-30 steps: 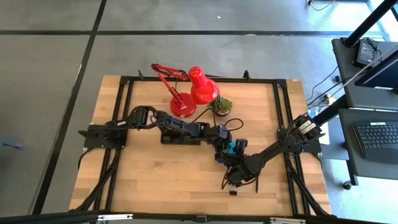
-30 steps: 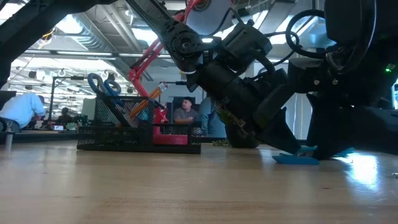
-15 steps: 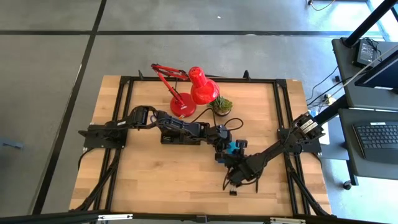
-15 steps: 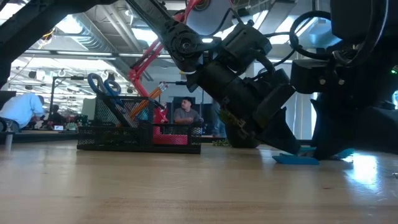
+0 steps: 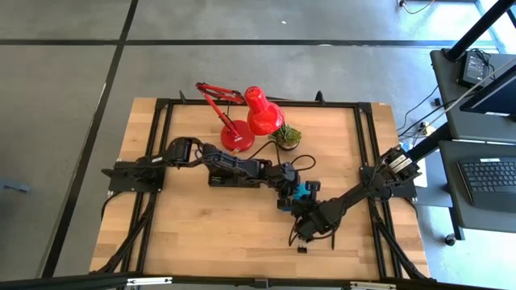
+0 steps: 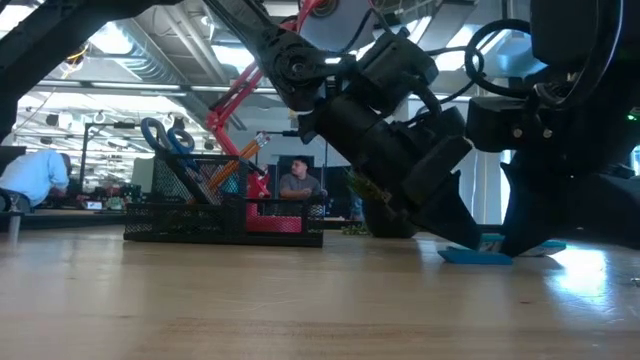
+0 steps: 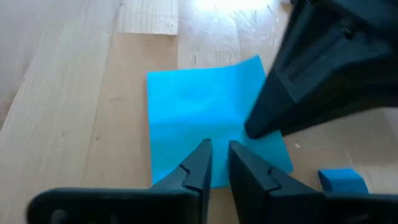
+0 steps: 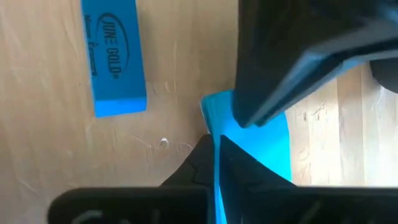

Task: Pick and place office supplies into organizer
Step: Put the blue sticky notes into the black desk organizer

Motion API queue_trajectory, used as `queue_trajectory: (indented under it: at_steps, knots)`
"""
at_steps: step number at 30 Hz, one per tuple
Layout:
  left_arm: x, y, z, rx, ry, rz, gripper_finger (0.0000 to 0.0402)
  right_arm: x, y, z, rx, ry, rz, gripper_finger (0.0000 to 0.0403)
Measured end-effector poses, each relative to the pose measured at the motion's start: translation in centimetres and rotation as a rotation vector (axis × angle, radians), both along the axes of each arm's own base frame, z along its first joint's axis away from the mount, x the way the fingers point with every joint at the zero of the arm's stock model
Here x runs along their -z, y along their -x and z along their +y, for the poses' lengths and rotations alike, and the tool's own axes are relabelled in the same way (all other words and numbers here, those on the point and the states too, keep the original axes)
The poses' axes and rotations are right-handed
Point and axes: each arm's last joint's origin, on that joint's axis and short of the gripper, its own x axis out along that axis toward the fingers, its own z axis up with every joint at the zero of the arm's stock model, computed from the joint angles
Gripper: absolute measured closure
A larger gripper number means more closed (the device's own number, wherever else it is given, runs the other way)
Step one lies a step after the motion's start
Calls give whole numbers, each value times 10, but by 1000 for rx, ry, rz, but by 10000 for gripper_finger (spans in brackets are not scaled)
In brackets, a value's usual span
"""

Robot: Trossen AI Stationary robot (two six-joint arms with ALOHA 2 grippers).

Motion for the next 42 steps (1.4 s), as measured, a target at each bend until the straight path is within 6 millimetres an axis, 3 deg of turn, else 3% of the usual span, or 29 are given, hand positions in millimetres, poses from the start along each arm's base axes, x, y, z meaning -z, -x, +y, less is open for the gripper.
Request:
queue_trajectory:
  at_steps: [11, 24, 34, 42]
  knots:
    - [-32, 19, -23, 52, -91, 111, 284, -10, -1, 0, 25, 44, 79, 397]
    - [-94, 53, -60, 78, -235, 126, 283, -24, 5, 7, 68, 144, 54, 397]
    - [-135, 122, -62, -40, -214, 4, 285, -62, -16, 26, 3, 251, -141, 393]
    - [-157, 194, -74, -237, -305, -155, 286, -76, -50, 18, -52, 293, -265, 396]
